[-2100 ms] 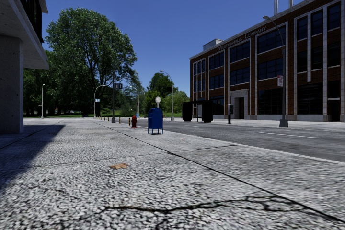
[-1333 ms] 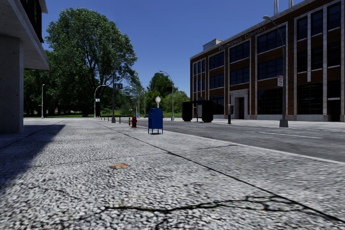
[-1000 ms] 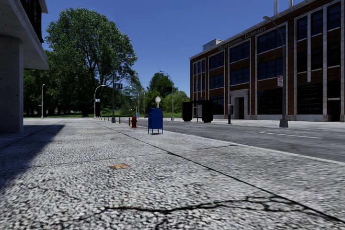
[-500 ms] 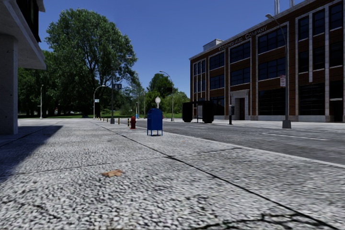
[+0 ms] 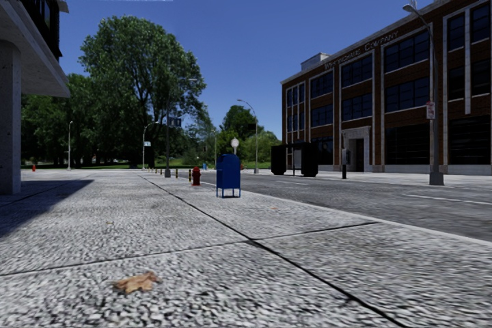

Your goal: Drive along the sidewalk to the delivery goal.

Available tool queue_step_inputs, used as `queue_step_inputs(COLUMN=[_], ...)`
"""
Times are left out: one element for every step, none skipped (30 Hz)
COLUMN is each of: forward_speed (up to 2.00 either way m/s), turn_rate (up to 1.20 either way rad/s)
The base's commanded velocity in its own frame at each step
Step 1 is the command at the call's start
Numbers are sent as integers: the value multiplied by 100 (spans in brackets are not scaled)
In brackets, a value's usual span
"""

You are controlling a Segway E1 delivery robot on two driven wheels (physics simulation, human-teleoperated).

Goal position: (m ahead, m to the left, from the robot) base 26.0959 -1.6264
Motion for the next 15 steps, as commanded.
queue_step_inputs(forward_speed=[200, 200, 200, 200, 200, 200, 200, 200, 200, 200, 200, 200, 200, 200, 200], turn_rate=[39, 39, 39, 39, 39, 39, 39, 39, 39, 39, 39, 39, 39, 39, 39])
